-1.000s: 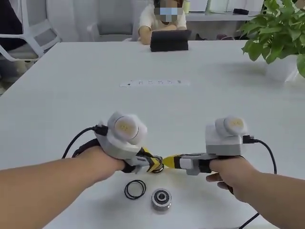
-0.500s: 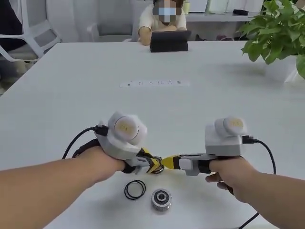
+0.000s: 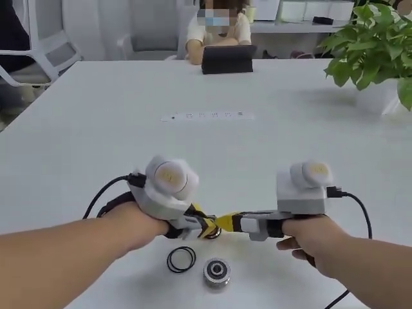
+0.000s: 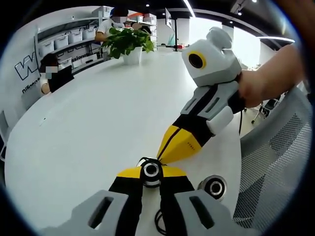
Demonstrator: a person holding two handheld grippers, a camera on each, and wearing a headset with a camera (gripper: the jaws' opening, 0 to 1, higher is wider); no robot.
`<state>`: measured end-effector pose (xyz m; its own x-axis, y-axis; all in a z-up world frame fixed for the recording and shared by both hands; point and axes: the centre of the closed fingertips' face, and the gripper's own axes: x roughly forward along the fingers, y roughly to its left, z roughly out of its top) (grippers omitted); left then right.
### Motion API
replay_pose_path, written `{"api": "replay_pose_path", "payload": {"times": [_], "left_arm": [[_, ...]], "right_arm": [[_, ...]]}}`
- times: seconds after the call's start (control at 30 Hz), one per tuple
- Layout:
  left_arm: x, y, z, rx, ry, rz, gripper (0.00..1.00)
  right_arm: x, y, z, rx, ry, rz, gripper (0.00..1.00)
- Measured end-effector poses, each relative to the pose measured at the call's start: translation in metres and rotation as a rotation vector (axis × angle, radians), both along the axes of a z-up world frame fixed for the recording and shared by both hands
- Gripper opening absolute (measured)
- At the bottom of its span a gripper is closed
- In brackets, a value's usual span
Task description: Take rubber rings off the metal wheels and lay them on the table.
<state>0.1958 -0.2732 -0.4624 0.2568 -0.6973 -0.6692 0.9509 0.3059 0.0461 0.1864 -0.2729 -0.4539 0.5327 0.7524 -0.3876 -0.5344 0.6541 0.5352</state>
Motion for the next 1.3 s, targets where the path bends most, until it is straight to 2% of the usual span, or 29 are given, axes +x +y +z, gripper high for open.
{"api": "replay_pose_path", "payload": {"times": [0.3, 0.83, 1.0, 1.13, 1.2, 1.3], "left_arm": [[-0.001, 0.0, 0.0, 0.002, -0.003, 0.0, 0.07], [-0.003, 0.0, 0.0, -0.001, 0.001, -0.003, 0.07], [-0.003, -0.001, 0.0, -0.006, 0.008, 0.006, 0.07], [-0.003, 0.0, 0.0, -0.025, 0.013, 0.016, 0.07], [-0.003, 0.0, 0.0, -0.026, 0.01, 0.013, 0.07], [-0.003, -0.001, 0.0, -0.023, 0.009, 0.007, 0.07]], "right_arm": [[-0.003, 0.003, 0.004, 0.007, -0.011, 0.018, 0.0], [-0.012, 0.005, 0.012, 0.072, -0.003, 0.03, 0.0], [-0.01, 0.004, 0.01, 0.054, -0.003, 0.018, 0.0], [-0.009, 0.004, 0.008, 0.026, -0.015, 0.016, 0.0], [-0.008, 0.003, 0.007, 0.0, -0.031, 0.02, 0.0], [-0.006, 0.003, 0.006, -0.011, -0.041, 0.024, 0.0]]}}
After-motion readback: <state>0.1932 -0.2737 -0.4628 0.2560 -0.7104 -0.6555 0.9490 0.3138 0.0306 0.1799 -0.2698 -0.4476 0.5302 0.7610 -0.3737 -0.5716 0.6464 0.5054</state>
